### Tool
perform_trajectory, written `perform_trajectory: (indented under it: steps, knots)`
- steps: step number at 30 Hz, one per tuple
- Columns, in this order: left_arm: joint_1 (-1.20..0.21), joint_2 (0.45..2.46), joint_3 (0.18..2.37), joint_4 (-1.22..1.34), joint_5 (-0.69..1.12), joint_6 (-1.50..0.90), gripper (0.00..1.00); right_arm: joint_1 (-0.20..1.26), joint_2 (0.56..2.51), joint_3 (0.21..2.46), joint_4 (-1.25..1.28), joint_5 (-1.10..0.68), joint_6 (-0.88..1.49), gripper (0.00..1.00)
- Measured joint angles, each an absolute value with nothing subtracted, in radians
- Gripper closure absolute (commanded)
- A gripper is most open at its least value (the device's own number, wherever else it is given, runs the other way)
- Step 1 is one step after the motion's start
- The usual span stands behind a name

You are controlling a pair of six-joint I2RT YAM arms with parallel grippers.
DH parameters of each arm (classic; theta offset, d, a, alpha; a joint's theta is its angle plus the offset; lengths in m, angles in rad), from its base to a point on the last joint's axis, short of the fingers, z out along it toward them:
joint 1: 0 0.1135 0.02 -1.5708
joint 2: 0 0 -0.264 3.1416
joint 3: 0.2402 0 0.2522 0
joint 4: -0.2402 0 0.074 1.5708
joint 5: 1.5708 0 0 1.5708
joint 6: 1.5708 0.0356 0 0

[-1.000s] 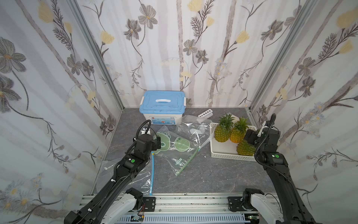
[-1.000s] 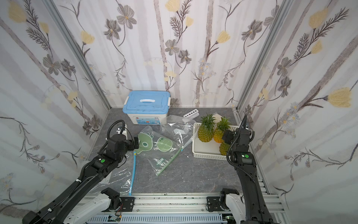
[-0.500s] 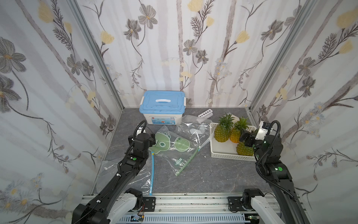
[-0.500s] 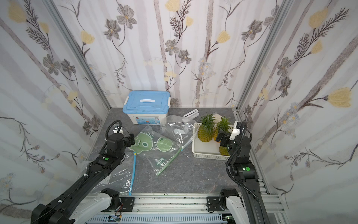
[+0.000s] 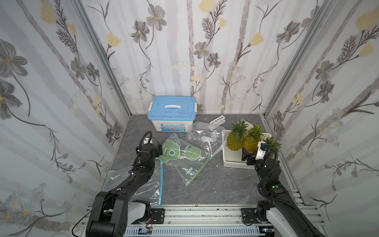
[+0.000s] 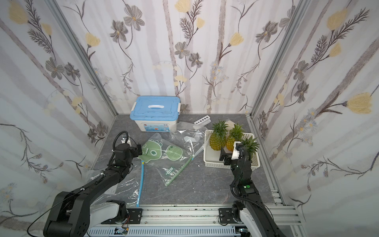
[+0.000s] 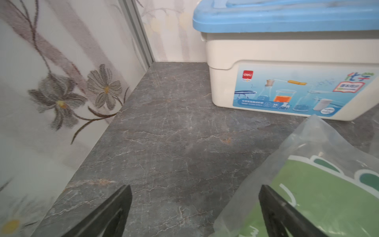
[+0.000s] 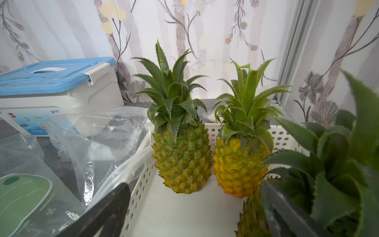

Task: Open the zip-top bag and take out the pineapple
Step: Reset both arms

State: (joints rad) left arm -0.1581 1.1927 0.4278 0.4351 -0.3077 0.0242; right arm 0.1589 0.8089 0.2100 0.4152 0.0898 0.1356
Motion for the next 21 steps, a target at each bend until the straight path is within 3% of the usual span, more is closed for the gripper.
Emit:
perform_trajectory:
  steps: [9,21]
  knots:
    - [-0.13,1.287,0.33,0.675,-0.257,0.052,0.0,0.16,0.864,0.108,0.657,0.154,0.073,0.0]
    - [-0.068,1.489,0.311,0.9,-0.175,0.026,0.0,0.143,1.149,0.1,0.975,0.202,-0.007,0.0]
